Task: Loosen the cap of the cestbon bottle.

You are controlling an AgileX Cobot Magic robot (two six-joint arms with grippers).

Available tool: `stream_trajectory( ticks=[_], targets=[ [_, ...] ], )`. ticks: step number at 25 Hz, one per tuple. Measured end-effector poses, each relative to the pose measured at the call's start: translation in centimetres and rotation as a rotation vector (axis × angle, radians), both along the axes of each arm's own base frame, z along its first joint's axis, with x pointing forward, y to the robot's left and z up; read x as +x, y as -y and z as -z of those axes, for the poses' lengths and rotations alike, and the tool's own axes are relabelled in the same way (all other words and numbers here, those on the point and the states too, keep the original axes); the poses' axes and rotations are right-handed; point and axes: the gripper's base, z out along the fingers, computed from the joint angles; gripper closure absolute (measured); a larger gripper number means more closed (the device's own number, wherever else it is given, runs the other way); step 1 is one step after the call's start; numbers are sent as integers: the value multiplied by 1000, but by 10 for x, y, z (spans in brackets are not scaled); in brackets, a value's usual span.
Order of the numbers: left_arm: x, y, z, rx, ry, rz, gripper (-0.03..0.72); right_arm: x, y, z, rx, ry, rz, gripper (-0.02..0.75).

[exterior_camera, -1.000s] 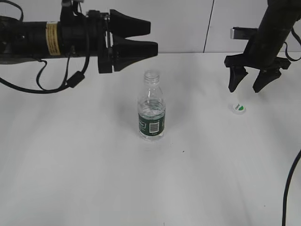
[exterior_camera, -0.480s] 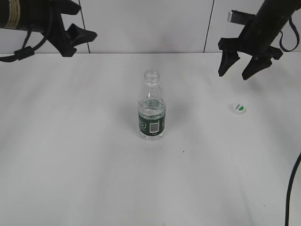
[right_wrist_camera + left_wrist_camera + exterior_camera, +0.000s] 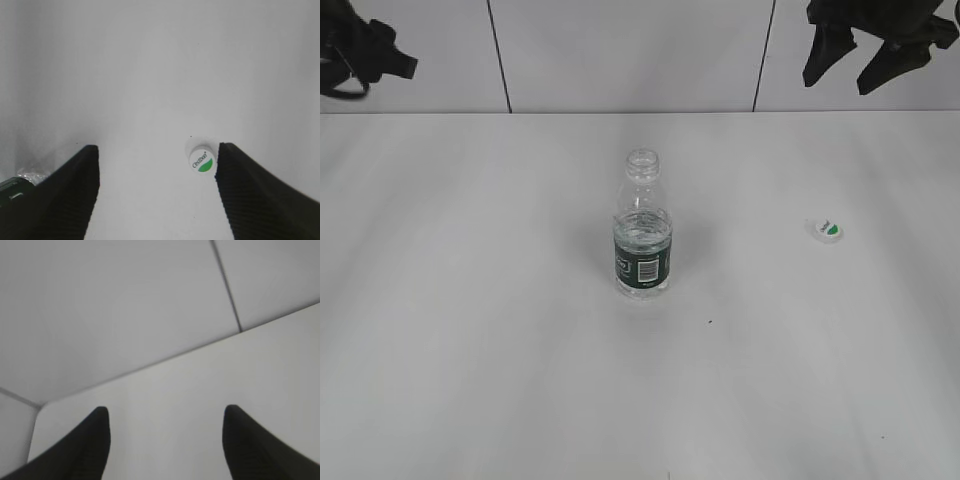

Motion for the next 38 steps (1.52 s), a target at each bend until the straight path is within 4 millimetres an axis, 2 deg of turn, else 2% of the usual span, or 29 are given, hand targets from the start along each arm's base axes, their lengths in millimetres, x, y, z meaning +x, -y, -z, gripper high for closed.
stream_trajectory(
  ticks=[4, 9, 13, 18, 21, 25, 31, 34, 38],
  targets=[
    [-9, -5, 13, -123, -145, -136, 269, -4, 3, -11, -29, 27, 1, 183],
    [-25, 9, 27, -186, -407, -136, 307, -8, 5, -22, -44, 52, 1, 183],
    [-31, 12, 12, -249, -557, -219, 316, -13, 7, -36, -61, 86, 2, 183],
    [-35, 9, -20, -252, -662, -304, 317, -21, 11, -51, -94, 119, 5, 183],
    [-42, 3, -26, -238, -731, -351, 330, -34, 14, -56, -106, 112, 5, 183],
    [-45, -2, -25, -251, -787, -340, 373, -61, 17, -60, -121, 81, 2, 183],
    [-51, 3, -28, -329, -810, -309, 435, -115, 25, -60, -143, 20, -2, 183],
    [-66, 1, -32, -338, -809, -304, 440, -146, 28, -59, -145, -2, -3, 183],
    [-97, -4, -36, -324, -812, -305, 442, -187, 33, -62, -145, -1, -3, 183]
  ],
)
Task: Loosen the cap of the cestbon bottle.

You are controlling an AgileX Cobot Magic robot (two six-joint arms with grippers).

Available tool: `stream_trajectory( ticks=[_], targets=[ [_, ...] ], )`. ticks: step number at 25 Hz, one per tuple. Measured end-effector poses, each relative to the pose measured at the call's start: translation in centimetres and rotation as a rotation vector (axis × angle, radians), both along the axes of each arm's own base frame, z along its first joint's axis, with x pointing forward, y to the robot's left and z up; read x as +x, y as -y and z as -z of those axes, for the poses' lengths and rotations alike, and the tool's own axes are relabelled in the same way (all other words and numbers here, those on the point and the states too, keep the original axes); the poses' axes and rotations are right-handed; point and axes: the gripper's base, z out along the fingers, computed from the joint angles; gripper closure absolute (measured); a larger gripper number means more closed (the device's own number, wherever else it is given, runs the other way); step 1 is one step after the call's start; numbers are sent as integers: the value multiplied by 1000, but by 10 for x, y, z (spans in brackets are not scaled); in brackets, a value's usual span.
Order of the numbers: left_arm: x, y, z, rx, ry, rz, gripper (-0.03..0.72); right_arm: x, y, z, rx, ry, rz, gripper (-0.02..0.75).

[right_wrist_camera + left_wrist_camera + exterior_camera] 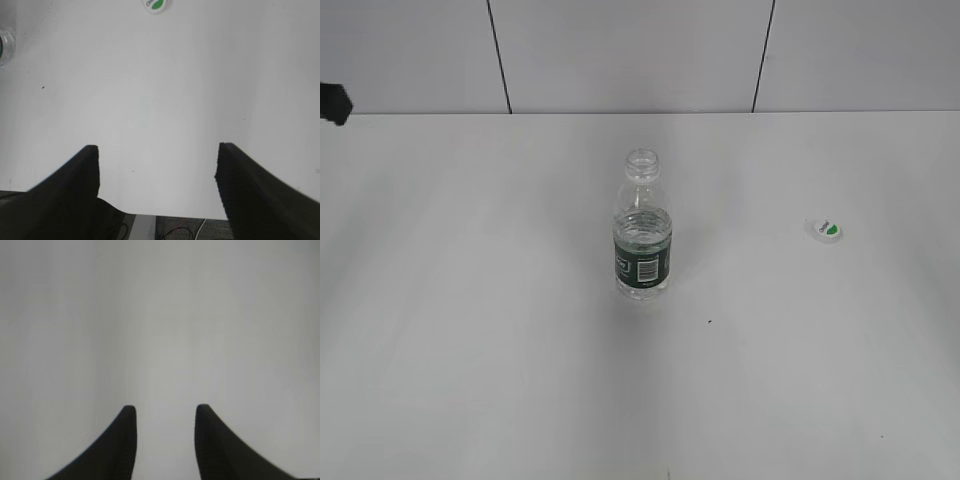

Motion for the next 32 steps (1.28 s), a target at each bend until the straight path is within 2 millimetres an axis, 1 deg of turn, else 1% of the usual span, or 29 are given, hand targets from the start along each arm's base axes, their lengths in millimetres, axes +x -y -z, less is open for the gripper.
stream_trajectory(
  ticks=[5, 10, 13, 16, 18, 20, 23, 26, 29, 32],
  targets=[
    [-46, -8, -6, 10, 19, 3, 442, -47, 5, -6, 4, 36, 0, 183],
    [-94, -14, -15, 2, 86, 2, 442, -86, 9, -17, 13, 116, 0, 183],
    [-120, -18, -21, -2, 153, 3, 442, -111, 12, -25, 20, 184, 0, 183],
    [-145, -22, -27, -13, 241, 4, 442, -135, 15, -27, 26, 237, 0, 183],
    [-163, -25, -32, -21, 314, 5, 442, -158, 17, -29, 32, 296, 0, 183],
    [-183, -28, -37, -31, 396, 6, 442, -177, 19, -27, 37, 337, 0, 183],
    [-204, -30, -35, -41, 477, 9, 442, -198, 22, -18, 38, 377, -3, 183],
    [-227, -34, -27, -44, 545, 21, 442, -222, 24, -5, 30, 430, -22, 183],
    [-245, -36, -16, -45, 622, 39, 442, -238, 26, 8, 13, 520, -55, 183],
    [-258, -38, -5, -36, 714, 74, 442, -251, 28, 17, -3, 623, -83, 183]
  ],
)
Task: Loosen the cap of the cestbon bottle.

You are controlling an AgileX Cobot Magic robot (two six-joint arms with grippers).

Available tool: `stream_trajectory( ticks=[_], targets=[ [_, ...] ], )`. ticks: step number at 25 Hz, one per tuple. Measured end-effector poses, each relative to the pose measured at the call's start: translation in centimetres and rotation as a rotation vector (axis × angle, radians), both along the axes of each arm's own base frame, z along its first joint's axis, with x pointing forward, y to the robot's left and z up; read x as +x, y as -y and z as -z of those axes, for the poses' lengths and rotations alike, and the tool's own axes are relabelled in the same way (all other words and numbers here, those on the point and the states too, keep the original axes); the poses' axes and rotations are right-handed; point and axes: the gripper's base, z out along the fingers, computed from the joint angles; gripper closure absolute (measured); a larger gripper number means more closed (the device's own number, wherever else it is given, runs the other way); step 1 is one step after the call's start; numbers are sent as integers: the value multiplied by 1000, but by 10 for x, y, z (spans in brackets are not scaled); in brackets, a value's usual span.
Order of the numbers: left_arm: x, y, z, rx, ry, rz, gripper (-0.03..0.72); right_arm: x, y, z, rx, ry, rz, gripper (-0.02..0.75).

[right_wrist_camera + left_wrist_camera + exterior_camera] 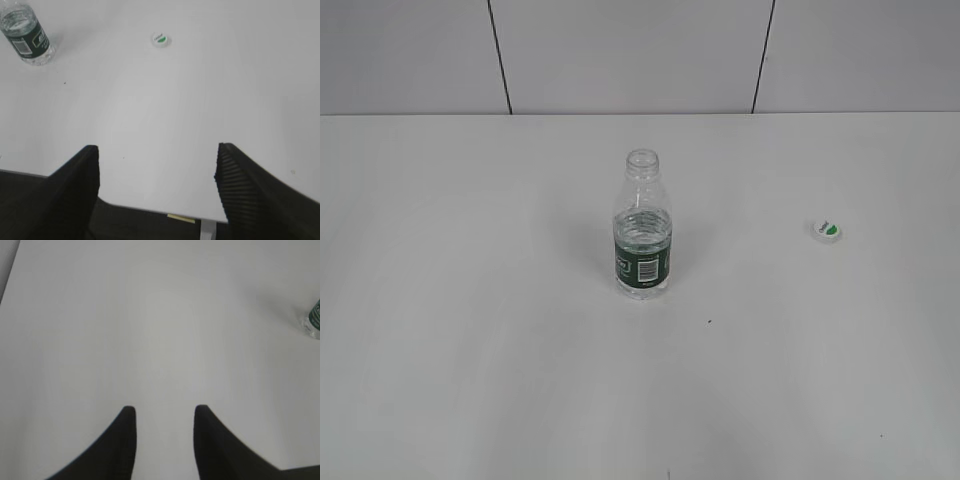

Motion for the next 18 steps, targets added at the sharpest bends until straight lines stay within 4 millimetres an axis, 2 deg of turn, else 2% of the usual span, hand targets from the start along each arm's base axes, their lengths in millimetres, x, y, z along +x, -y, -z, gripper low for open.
stream_trajectory(
  ticks=[5, 9, 14, 18],
  targets=[
    [-17, -2, 10, 31, 128, 42, 442, -22, 3, 13, -1, 170, -7, 183],
    [-28, -3, 10, 23, 203, 47, 442, -29, 3, 28, 4, 211, -11, 183],
    [-42, -2, 21, -9, 196, 61, 443, -34, 3, 28, 11, 253, -13, 183],
    [-44, -1, 24, -18, 191, 68, 443, -34, 3, 28, 13, 253, -14, 183]
  ],
)
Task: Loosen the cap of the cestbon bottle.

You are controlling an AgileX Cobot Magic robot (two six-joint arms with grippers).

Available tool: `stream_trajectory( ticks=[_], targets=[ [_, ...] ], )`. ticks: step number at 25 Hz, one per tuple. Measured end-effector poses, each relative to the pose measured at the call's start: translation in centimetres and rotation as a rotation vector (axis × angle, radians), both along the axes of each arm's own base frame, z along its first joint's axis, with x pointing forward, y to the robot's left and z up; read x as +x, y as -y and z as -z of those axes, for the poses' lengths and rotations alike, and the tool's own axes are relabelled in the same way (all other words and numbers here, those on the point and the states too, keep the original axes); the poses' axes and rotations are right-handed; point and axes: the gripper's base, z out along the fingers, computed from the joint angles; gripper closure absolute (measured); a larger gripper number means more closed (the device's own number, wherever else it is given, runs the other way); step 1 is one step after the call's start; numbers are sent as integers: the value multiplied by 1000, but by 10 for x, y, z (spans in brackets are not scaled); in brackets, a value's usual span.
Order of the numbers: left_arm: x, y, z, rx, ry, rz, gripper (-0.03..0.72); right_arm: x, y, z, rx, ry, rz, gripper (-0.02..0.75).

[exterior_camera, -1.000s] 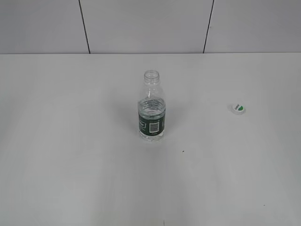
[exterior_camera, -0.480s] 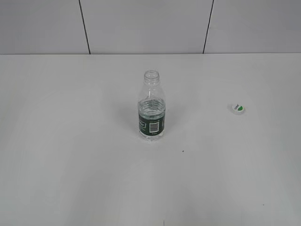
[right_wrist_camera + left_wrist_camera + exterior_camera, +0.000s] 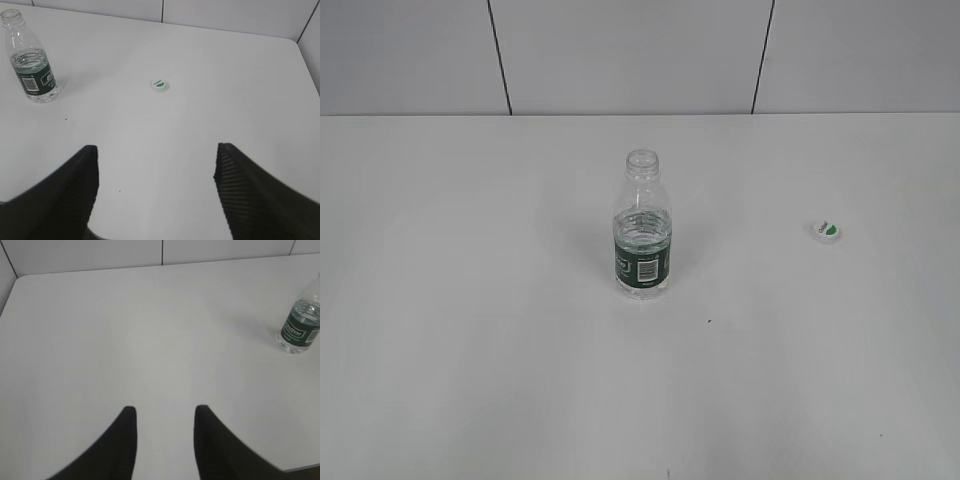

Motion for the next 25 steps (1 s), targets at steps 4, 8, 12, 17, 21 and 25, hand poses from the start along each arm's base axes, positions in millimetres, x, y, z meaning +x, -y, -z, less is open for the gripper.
stream_trajectory(
  ticks=[4, 8, 12, 17, 21, 25],
  targets=[
    [0, 0, 1, -1, -4, 1, 443, 0, -1, 5, 3, -40, -11, 183],
    [0, 0, 1, -1, -4, 2, 443, 1, -2, 13, 7, -86, -19, 183],
    [0, 0, 1, -1, -5, 2, 443, 1, -3, 14, 9, -98, -21, 183],
    [0, 0, 1, -1, -5, 2, 443, 1, -3, 14, 10, -101, -23, 183],
    [0, 0, 1, -1, -5, 2, 444, 1, -3, 14, 11, -101, -1, 183],
    [0, 1, 1, -6, -5, -34, 443, 2, -3, 14, 13, -101, 49, 183]
  ],
)
